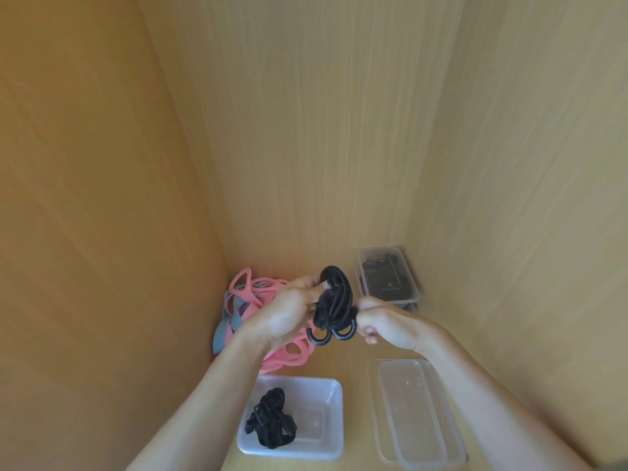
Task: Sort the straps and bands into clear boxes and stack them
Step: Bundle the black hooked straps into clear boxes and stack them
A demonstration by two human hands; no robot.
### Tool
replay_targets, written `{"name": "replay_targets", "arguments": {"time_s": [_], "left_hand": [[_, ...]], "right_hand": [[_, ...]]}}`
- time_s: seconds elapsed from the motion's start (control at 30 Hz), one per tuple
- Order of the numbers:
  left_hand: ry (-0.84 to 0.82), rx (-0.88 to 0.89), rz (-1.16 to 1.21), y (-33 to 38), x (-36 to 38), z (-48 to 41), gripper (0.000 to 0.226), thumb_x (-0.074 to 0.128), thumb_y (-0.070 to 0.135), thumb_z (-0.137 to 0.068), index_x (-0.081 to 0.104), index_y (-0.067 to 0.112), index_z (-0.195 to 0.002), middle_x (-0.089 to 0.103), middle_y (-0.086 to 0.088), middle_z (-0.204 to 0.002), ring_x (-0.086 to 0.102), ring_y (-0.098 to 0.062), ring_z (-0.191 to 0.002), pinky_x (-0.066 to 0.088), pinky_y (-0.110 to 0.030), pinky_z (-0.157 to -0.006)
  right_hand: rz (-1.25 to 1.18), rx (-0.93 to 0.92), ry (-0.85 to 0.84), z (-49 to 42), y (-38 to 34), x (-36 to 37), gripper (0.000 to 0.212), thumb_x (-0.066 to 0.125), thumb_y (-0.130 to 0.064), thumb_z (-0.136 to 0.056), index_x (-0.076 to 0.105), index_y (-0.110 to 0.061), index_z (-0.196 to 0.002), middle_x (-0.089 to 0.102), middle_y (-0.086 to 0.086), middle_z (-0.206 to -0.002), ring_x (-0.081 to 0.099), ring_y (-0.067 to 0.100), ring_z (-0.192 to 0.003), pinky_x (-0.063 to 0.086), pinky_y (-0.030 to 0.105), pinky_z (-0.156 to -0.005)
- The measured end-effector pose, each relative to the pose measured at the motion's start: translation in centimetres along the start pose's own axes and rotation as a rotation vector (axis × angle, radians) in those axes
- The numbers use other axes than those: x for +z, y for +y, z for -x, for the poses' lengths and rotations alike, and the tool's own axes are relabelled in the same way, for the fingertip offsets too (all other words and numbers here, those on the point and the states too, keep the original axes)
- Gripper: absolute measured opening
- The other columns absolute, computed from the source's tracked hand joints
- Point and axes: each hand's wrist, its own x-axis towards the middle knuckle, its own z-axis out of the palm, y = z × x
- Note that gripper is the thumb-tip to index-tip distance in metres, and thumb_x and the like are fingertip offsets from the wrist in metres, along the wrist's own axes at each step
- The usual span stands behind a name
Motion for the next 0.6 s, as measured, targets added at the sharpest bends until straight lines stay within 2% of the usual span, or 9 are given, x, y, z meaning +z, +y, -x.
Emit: {"name": "replay_targets", "arguments": {"time_s": [0.07,0.1,0.27,0.3,0.37,0.43,0.47,0.53,0.6], "left_hand": [[-0.039,-0.018,-0.044,-0.1,0.2,0.2,0.02,0.05,0.02,-0.103,0.062,0.007,-0.113,0.074,-0.002,-0.091,0.07,-0.016,-0.085,0.054,-0.029,-0.076],[-0.04,-0.029,-0.048,-0.3,0.2,0.3,0.02,0.049,0.02,-0.104,0.061,0.007,-0.114,0.074,-0.001,-0.09,0.07,-0.014,-0.082,0.054,-0.027,-0.074],[0.009,-0.054,-0.137,-0.8,0.3,0.2,0.022,0.046,0.02,-0.106,0.061,0.01,-0.118,0.075,0.002,-0.088,0.07,-0.011,-0.077,0.053,-0.023,-0.069],[0.015,-0.062,-0.165,-0.9,0.3,0.1,0.022,0.046,0.022,-0.106,0.061,0.011,-0.119,0.075,0.001,-0.091,0.071,-0.013,-0.081,0.054,-0.024,-0.072],[0.042,-0.071,-0.222,-1.1,0.4,0.0,0.019,0.046,0.023,-0.107,0.06,0.014,-0.116,0.074,-0.002,-0.094,0.073,-0.013,-0.083,0.056,-0.025,-0.071],[0.133,-0.04,-0.258,-1.5,0.8,-0.3,0.017,0.044,0.021,-0.108,0.057,0.011,-0.11,0.069,-0.002,-0.089,0.07,-0.004,-0.071,0.054,-0.019,-0.062],[0.207,-0.013,-0.28,-1.9,1.0,-0.5,0.016,0.044,0.02,-0.108,0.056,0.009,-0.11,0.066,-0.002,-0.087,0.067,-0.001,-0.068,0.051,-0.016,-0.059],[0.367,0.033,-0.332,-2.7,1.3,-0.9,0.017,0.044,0.02,-0.108,0.056,0.008,-0.109,0.065,-0.002,-0.091,0.065,-0.006,-0.075,0.049,-0.014,-0.06],[0.483,0.067,-0.302,-3.4,1.6,-1.3,0.015,0.045,0.021,-0.107,0.058,0.012,-0.106,0.068,-0.005,-0.096,0.064,-0.014,-0.085,0.049,-0.015,-0.064]], "right_hand": [[-0.1,-0.057,0.016,-0.1,0.6,-0.1,0.011,0.044,-0.022,-0.078,0.037,-0.017,-0.072,0.028,-0.007,-0.069,0.02,0.015,-0.064,0.023,0.029,-0.06],[-0.165,-0.051,0.024,-0.3,0.8,0.0,0.013,0.044,-0.024,-0.081,0.035,-0.018,-0.074,0.026,-0.004,-0.071,0.018,0.016,-0.065,0.022,0.03,-0.06],[-0.162,0.025,0.098,-0.8,1.8,0.7,0.028,0.044,-0.019,-0.1,0.041,-0.02,-0.072,0.028,-0.008,-0.064,0.023,0.011,-0.057,0.021,0.027,-0.056],[-0.14,0.006,0.113,-1.0,2.0,0.9,0.032,0.043,-0.017,-0.104,0.046,-0.019,-0.073,0.033,-0.012,-0.06,0.027,0.009,-0.055,0.023,0.025,-0.055],[0.026,-0.025,0.146,-1.1,1.7,0.8,0.03,0.042,-0.02,-0.108,0.063,-0.017,-0.086,0.059,-0.016,-0.064,0.054,0.004,-0.061,0.042,0.019,-0.061],[0.24,-0.05,0.258,-1.3,1.7,0.7,0.026,0.048,-0.025,-0.105,0.07,-0.016,-0.093,0.07,-0.008,-0.079,0.062,0.011,-0.072,0.05,0.032,-0.074],[0.306,-0.056,0.332,-1.3,1.8,0.7,0.025,0.052,-0.025,-0.103,0.069,-0.014,-0.087,0.065,-0.007,-0.072,0.054,0.013,-0.064,0.045,0.036,-0.068],[0.371,-0.084,0.505,-1.7,2.1,1.3,0.022,0.059,-0.019,-0.097,0.066,-0.013,-0.077,0.06,-0.006,-0.064,0.046,0.016,-0.055,0.043,0.039,-0.058],[0.451,-0.095,0.68,-2.1,2.1,2.7,0.016,0.061,-0.011,-0.092,0.068,-0.011,-0.078,0.066,0.0,-0.073,0.058,0.022,-0.065,0.052,0.045,-0.064]]}}
